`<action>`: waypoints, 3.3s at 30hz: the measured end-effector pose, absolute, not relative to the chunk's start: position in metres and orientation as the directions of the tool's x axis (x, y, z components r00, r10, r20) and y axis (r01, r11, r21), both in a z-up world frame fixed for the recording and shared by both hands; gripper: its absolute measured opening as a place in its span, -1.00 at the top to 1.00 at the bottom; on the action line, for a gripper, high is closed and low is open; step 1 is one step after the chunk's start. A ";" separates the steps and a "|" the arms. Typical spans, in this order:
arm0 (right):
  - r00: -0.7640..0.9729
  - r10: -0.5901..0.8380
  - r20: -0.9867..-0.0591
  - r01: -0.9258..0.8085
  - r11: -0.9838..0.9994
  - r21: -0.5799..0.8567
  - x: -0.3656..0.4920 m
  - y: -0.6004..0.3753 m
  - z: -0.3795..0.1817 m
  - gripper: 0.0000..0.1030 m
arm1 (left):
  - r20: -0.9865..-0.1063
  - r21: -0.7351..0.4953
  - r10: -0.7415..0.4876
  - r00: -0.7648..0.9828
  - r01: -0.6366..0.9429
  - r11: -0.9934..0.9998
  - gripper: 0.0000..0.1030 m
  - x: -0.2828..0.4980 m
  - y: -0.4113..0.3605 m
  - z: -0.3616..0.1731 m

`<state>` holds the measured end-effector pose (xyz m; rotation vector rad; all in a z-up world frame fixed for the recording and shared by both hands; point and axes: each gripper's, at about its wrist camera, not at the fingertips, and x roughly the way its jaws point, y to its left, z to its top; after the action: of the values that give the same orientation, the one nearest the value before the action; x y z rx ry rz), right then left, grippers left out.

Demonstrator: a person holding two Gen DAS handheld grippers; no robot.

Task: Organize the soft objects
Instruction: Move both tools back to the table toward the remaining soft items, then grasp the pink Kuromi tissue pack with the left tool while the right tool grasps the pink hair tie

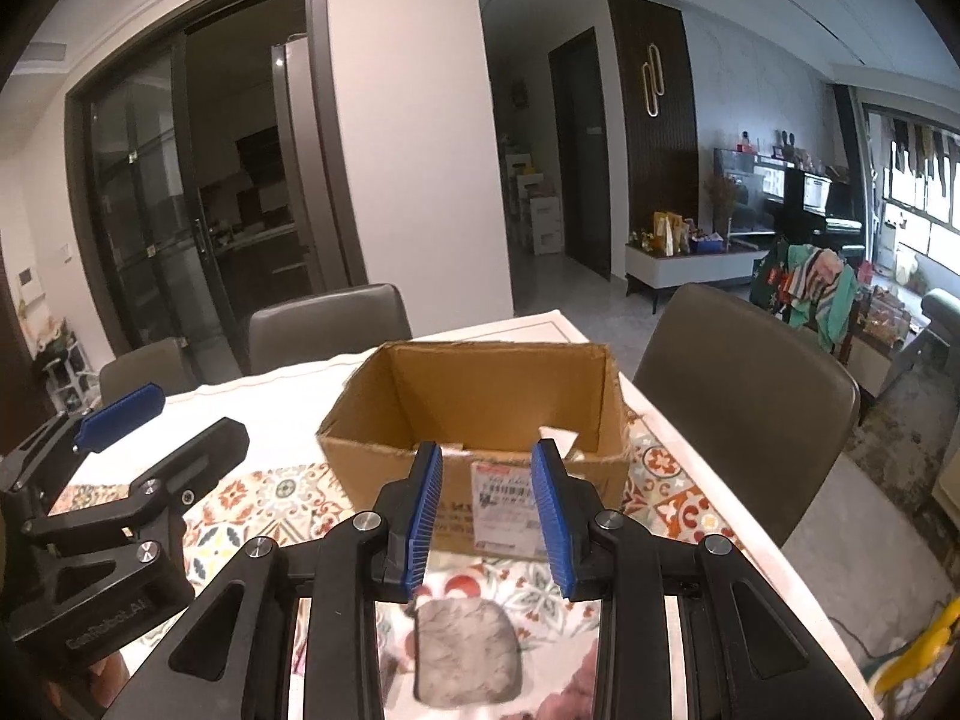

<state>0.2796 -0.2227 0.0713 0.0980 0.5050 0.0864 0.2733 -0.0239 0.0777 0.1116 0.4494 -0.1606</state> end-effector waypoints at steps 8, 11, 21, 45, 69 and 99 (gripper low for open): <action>0.869 0.110 -0.482 -0.057 0.991 0.122 0.249 -0.218 0.062 0.36 | -0.445 0.067 -0.129 0.886 0.176 0.982 -0.48 0.238 -0.023 0.066; 0.867 0.108 -0.487 -0.055 0.991 0.122 0.237 -0.216 0.058 0.36 | -0.460 0.048 -0.139 0.877 0.180 0.982 -0.49 0.229 -0.021 0.060; 0.859 0.089 -0.504 -0.031 0.992 0.123 0.208 -0.212 0.036 0.36 | -0.466 0.058 -0.117 0.877 0.162 0.985 -0.53 0.200 -0.018 0.035; 0.808 0.049 -0.588 0.063 0.984 0.168 0.146 -0.210 -0.034 0.36 | -0.541 0.045 -0.112 0.834 0.162 0.986 -0.62 0.153 -0.007 -0.034; 0.734 0.030 -0.678 0.100 0.983 0.152 0.162 -0.205 -0.089 0.36 | -0.627 0.040 -0.092 0.773 0.150 0.988 -0.69 0.185 -0.009 -0.082; 0.646 -0.022 -0.763 0.182 0.975 0.126 0.200 -0.213 -0.120 0.36 | -0.698 0.065 -0.095 0.710 0.194 0.979 -0.74 0.249 -0.023 -0.113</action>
<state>0.2004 -0.2126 -0.1203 0.1988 0.8615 -0.1173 0.2486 -0.0230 -0.1132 0.1367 0.7653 -0.1606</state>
